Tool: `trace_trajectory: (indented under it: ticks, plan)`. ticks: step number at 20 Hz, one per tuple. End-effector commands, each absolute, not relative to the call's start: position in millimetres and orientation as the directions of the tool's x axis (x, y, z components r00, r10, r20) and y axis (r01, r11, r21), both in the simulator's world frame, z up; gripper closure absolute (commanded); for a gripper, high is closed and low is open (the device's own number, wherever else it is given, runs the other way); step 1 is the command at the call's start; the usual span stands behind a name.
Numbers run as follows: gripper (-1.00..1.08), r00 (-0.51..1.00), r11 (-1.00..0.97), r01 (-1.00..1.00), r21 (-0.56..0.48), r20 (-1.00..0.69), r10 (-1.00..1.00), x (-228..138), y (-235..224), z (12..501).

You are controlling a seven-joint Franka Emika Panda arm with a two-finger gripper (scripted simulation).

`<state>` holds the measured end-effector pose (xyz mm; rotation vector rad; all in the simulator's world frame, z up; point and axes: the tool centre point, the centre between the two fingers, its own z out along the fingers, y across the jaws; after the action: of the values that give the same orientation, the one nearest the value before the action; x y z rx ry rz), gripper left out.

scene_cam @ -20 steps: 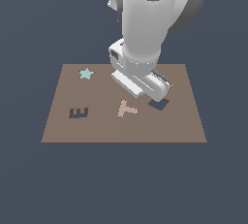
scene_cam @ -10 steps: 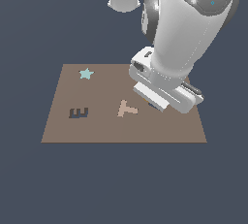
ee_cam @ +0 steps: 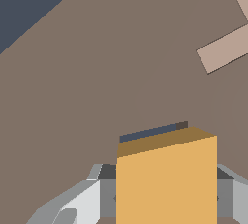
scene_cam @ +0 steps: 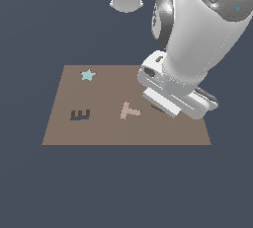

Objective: Insert a designated object into the corresponding slot on a board.

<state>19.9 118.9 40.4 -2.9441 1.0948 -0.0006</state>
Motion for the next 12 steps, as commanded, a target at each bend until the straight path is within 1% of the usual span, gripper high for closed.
trace_trajectory:
  ticks: [1,9,10,12]
  plan:
    - [1.08,0.756,-0.756,-0.654,-0.001,0.001,-0.654,20.3,118.0,40.6]
    - [1.08,0.756,-0.756,-0.655,0.000,-0.001,-0.655,19.9,117.7,30.6]
    - [-0.92,0.756,-0.756,-0.655,0.000,-0.001,-0.655,19.9,117.7,30.6]
    - [-0.92,0.756,-0.756,-0.655,0.000,-0.001,-0.655,19.9,117.7,30.6]
